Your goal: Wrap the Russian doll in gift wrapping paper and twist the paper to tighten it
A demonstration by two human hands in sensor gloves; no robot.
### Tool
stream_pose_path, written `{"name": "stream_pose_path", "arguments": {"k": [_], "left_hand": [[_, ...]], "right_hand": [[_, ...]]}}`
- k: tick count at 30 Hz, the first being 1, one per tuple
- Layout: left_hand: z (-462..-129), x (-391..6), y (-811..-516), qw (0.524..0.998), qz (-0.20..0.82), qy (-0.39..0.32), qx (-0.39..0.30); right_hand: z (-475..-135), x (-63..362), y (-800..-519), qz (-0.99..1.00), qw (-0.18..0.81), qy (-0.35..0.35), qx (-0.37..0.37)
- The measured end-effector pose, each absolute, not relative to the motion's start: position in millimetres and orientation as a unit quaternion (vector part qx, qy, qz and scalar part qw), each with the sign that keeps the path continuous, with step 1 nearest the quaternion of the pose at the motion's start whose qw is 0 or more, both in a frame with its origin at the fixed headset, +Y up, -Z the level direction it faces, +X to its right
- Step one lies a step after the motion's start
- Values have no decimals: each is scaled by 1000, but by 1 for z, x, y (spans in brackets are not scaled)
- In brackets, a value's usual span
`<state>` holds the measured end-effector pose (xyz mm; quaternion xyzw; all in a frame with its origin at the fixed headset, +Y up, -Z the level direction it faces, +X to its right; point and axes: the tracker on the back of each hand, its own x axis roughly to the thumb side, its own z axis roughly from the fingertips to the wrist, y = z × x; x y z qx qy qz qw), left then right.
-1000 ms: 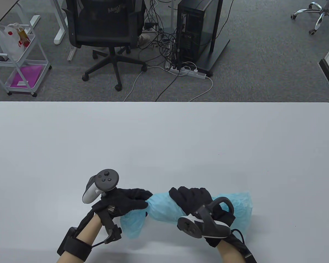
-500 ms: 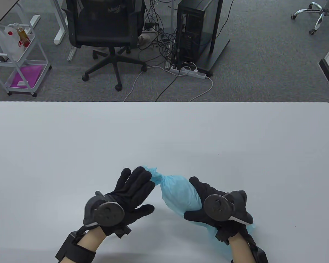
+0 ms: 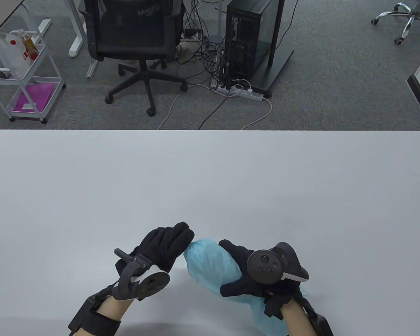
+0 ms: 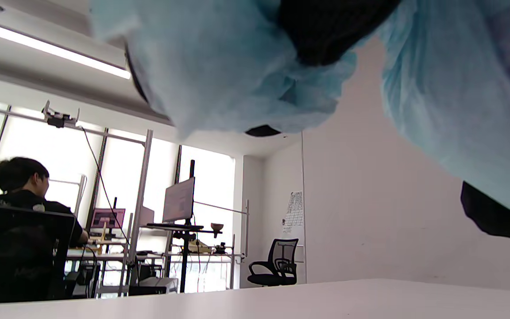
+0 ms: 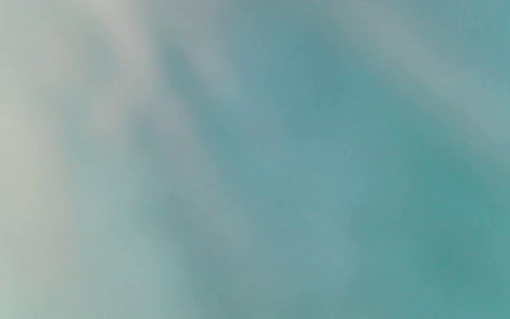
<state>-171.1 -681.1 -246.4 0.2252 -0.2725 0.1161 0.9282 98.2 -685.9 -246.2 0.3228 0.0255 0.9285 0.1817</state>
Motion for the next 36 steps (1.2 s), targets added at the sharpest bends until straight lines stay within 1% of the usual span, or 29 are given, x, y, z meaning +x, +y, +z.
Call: {"name": "stream_pose_path", "arguments": {"k": [1,3,4,7,8,9,10,12,15,19,22,27,29,33,36], "left_hand": [[-249,-171,-680,929,134,-273,209],[-260,-171,-677,931,180,-302,93],[-263,-171,-676,930,199,-303,64],[-276,-174,-680,905,287,-300,-94],[-278,-175,-683,901,296,-294,-116],[-283,-177,-689,886,315,-297,-163],[-286,-178,-695,874,332,-296,-197],[-291,-182,-706,852,362,-291,-242],[-298,-187,-723,810,417,-287,-298],[-304,-189,-744,756,468,-279,-363],[-304,-187,-759,734,497,-258,-384],[-301,-184,-763,707,538,-235,-394],[-300,-184,-764,703,543,-226,-399],[-299,-187,-767,712,547,-203,-391],[-299,-191,-764,725,558,-180,-363]], "right_hand": [[-247,100,-686,931,175,21,319],[-247,105,-686,939,153,15,308],[-247,107,-686,940,147,15,307],[-244,104,-686,946,105,1,307],[-243,103,-686,947,92,-3,307],[-241,99,-686,948,69,-12,309],[-238,96,-686,950,48,-20,308],[-234,89,-686,950,16,-41,310],[-229,83,-686,948,-4,-65,310],[-223,75,-684,945,-38,-94,310],[-218,68,-682,942,-84,-118,302],[-216,67,-679,942,-87,-128,299],[-214,66,-678,940,-92,-134,300],[-216,64,-681,941,-98,-128,298],[-220,68,-684,946,-81,-120,290]]}}
